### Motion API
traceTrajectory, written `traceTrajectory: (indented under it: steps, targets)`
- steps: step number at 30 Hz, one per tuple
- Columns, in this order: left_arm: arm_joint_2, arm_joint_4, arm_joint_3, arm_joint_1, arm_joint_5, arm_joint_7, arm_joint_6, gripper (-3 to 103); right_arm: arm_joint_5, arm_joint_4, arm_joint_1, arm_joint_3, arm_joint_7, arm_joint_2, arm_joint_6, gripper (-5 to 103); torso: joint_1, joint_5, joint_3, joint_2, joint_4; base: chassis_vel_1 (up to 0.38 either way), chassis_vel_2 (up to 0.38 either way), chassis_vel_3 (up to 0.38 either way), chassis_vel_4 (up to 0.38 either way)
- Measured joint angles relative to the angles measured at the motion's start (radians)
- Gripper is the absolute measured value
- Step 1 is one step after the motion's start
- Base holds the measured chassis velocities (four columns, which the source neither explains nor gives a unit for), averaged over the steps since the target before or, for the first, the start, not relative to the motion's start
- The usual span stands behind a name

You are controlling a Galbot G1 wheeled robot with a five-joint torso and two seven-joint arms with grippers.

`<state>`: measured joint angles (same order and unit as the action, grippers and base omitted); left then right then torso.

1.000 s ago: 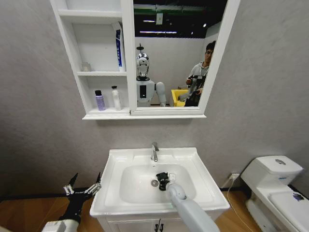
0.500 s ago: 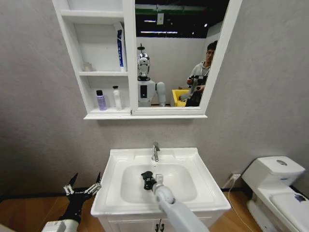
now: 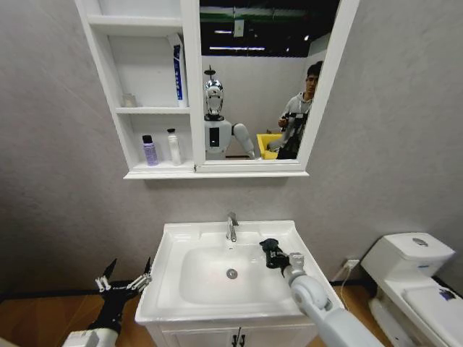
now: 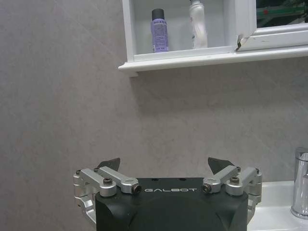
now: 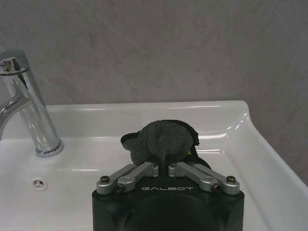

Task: Move facial cleanser and shampoo from washbasin to cabinet, then wipe washbasin with towel.

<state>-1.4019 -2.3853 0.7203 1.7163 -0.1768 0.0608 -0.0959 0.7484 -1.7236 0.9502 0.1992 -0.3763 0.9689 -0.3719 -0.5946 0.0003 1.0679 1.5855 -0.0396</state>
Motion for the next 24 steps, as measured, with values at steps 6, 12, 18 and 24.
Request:
traceTrajectory:
  steps: [6, 12, 18, 24]
  targets:
    - [0.0, 0.0, 0.0, 0.0, 0.0, 0.0, 0.0, 100, -0.047, 0.199, -0.055, 0.038, 0.118, 0.0, 0.099, 4, 0.0, -0.0001, 0.0, 0.0, -0.0005, 0.0, 0.0, 0.0, 0.0]
    - [0.0, 0.0, 0.0, 0.0, 0.0, 0.0, 0.0, 100, -0.078, 0.334, -0.113, 0.034, 0.194, 0.005, 0.186, 7, 0.0, -0.0003, 0.0, 0.0, -0.0003, 0.0, 0.0, 0.0, 0.0]
    - [0.0, 0.0, 0.0, 0.0, 0.0, 0.0, 0.0, 100, -0.117, 0.432, -0.166, 0.012, 0.251, 0.016, 0.267, 27, 0.0, -0.0003, 0.0, 0.0, -0.0001, 0.0, 0.0, 0.0, 0.0]
    - [0.0, 0.0, 0.0, 0.0, 0.0, 0.0, 0.0, 100, -0.127, 0.474, -0.188, -0.001, 0.289, 0.015, 0.293, 47, 0.0, -0.0003, 0.0, 0.0, -0.0005, 0.0, 0.0, 0.0, 0.0]
